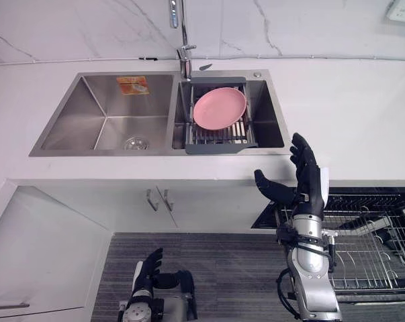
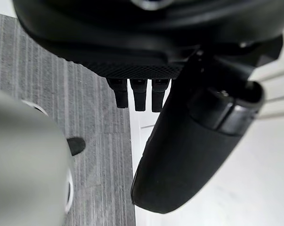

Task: Walk over to the sink, pick up the cup, carry it to the dishwasher, place the cup inside the dishwasher, then close the dishwasher door

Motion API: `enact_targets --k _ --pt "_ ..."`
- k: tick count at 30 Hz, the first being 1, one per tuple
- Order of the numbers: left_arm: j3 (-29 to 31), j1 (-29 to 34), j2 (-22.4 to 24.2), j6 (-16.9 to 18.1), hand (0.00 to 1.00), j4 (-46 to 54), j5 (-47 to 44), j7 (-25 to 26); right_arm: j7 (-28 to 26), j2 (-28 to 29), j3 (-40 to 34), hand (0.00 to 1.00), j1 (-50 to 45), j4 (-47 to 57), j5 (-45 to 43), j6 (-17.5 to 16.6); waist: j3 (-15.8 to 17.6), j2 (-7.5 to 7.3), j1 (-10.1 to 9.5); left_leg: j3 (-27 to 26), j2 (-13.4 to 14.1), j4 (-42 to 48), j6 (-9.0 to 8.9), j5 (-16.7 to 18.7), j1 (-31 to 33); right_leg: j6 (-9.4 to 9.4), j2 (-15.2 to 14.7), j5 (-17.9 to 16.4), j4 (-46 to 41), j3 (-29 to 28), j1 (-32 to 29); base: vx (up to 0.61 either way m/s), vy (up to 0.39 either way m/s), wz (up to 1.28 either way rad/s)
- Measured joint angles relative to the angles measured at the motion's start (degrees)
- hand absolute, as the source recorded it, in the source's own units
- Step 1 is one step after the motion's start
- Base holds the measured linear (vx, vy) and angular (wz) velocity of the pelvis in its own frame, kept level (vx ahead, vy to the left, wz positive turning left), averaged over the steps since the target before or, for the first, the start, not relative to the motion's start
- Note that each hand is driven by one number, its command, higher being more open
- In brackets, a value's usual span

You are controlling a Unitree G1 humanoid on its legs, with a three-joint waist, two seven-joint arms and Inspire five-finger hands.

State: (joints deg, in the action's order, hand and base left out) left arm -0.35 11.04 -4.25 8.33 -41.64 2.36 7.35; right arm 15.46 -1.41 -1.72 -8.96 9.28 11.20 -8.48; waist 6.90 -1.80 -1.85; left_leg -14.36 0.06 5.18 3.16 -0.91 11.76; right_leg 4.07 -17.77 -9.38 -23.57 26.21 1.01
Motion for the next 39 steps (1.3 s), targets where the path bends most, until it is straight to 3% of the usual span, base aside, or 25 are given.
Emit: enact_targets --k 1,2,4,7,8,10,11,14,16,18,20,23,25,27,33,39 --pt "-0.2 0.1 -0.8 0.0 0.9 0.0 0.0 0.0 0.3 0.4 -0.2 0.9 0.0 -0.1 0.4 0.4 0.7 -1.15 0.37 0.9 -0.8 -0.4 0.44 0.4 -1.6 -2.84 -1.5 0.5 -7.9 -4.4 -2.8 0.13 0.15 0.36" --pt "-0.2 0.2 -1.1 0.0 0.9 -0.1 0.0 0.1 0.6 0.6 -0.3 0.9 0.0 -0.2 0.6 0.4 1.1 -1.53 0.74 1.5 -1.1 -1.0 0.57 0.5 -2.5 -3.77 -1.5 0.0 -11.0 -7.3 -4.3 0.16 0.101 0.57" --pt "-0.2 0.5 -1.7 -0.1 0.9 -0.4 -0.2 0.5 0.7 1.1 0.0 0.9 -0.1 -0.2 2.1 0.4 1.5 -1.39 2.16 4.7 -1.1 -2.6 0.58 0.5 -4.5 -2.67 4.0 -6.0 -12.8 -15.3 -7.7 0.16 0.043 0.62" --pt "-1.3 0.3 -1.8 0.0 0.9 -0.9 -0.1 0.7 0.7 1.1 1.0 0.9 0.0 -0.1 2.5 0.3 1.6 -1.32 2.15 6.7 -1.2 -4.3 0.46 0.5 -6.9 -2.59 9.5 -7.4 -5.4 -18.1 -11.5 0.15 -0.006 0.39" --pt "-1.3 0.2 -1.8 0.1 0.9 -1.1 -0.1 0.7 0.7 1.1 1.0 0.9 0.0 -0.1 2.5 0.3 1.6 -1.32 2.17 6.8 -1.2 -4.4 0.39 0.5 -7.0 -2.46 10.0 -7.2 -4.2 -18.4 -11.7 0.16 -0.059 0.32" --pt "-1.6 -0.1 -2.2 0.1 0.9 -1.9 0.1 0.3 0.7 1.2 1.1 0.9 -0.3 0.5 2.5 0.3 1.1 -2.22 2.66 8.0 -2.2 -4.1 -0.38 0.9 -7.4 -2.8 11.5 -3.1 4.6 -20.4 -11.8 0.16 -0.072 0.4" --pt "-2.0 -0.5 -2.4 0.0 0.9 -2.8 0.4 0.1 0.8 0.9 0.7 0.9 -0.8 1.2 2.5 0.3 1.1 -1.96 3.19 9.2 -2.7 -3.5 -0.95 1.1 -7.8 -2.09 11.4 0.2 5.5 -20.3 -10.5 0.23 -0.081 0.4" --pt "-2.4 -0.5 -1.3 0.1 0.9 -3.0 0.9 0.1 0.9 0.1 -0.5 0.9 -0.9 1.8 2.5 0.3 0.9 0.36 2.87 10.0 -1.0 -2.5 -1.8 2.4 -7.4 -2.65 13.2 1.1 9.9 -19.0 -7.9 0.26 -0.08 0.17" --pt "-2.4 -0.8 -1.3 0.1 0.9 -3.2 1.0 -0.1 0.9 0.3 -1.4 0.9 -1.8 2.9 2.5 0.4 1.0 0.56 2.82 10.6 0.2 1.4 -2.4 4.9 -6.3 -2.92 14.4 1.7 12.6 -17.9 -5.4 0.25 -0.084 0.2" --pt "-2.2 -1.1 -1.1 0.1 0.9 -3.0 1.1 -0.1 1.2 0.3 -1.4 0.9 -4.3 7.4 2.5 0.4 1.4 0.96 2.74 8.8 2.8 13.7 -2.94 9.8 -2.4 -2.94 15.9 2.0 14.1 -16.5 -2.1 0.18 -0.058 0.22" --pt "-1.2 -0.8 -0.2 0.1 0.9 -1.9 1.1 -0.2 1.3 -0.1 -0.4 0.9 -5.3 11.6 2.5 0.4 1.7 1.38 2.36 7.4 4.7 21.9 -3.36 12.0 -0.6 -2.94 17.0 2.0 14.8 -16.8 0.2 0.16 0.0 -0.09" --pt "-0.1 -1.4 0.7 0.3 0.9 -1.0 1.1 -0.1 1.4 -1.6 1.0 0.9 -4.5 15.3 2.7 -1.4 1.9 1.46 0.99 8.1 4.8 27.4 -4.13 13.6 1.8 -2.95 16.7 2.0 15.9 -19.5 1.3 0.12 0.073 -0.35" --pt "-0.5 -1.6 1.4 0.6 0.9 -1.2 1.1 -0.2 1.3 -2.5 1.0 0.9 -1.7 13.2 4.3 -1.9 2.2 2.36 0.75 13.0 4.0 18.8 -4.05 12.6 -0.5 -2.23 16.9 1.7 16.0 -21.8 1.2 0.08 0.161 -0.43" --pt "-1.8 -1.9 0.4 0.8 0.9 -1.2 1.1 -0.2 0.7 -2.5 1.0 0.9 -1.7 11.1 5.0 -1.9 2.4 0.74 1.07 12.0 2.3 15.5 -3.31 11.0 -2.1 -2.08 15.3 1.8 16.4 -23.5 1.0 0.07 0.146 -0.13" --pt "-2.3 -1.6 -0.6 0.7 0.9 -2.6 2.1 -0.1 -1.7 -4.0 1.1 0.9 -2.6 7.4 8.9 -1.7 2.4 0.72 1.24 10.0 0.5 11.9 -2.24 10.3 -4.2 -1.92 13.6 1.8 17.0 -26.3 0.8 0.04 0.079 -0.12" --pt "-2.5 -3.4 -1.3 0.8 0.9 -6.5 2.2 -0.1 -1.7 -5.7 0.9 0.9 -2.5 2.3 13.2 -0.5 2.3 0.62 2.04 9.0 0.2 6.2 -1.98 7.8 -6.5 -0.3 13.6 2.9 18.7 -27.8 0.5 0.02 -0.017 -0.14"
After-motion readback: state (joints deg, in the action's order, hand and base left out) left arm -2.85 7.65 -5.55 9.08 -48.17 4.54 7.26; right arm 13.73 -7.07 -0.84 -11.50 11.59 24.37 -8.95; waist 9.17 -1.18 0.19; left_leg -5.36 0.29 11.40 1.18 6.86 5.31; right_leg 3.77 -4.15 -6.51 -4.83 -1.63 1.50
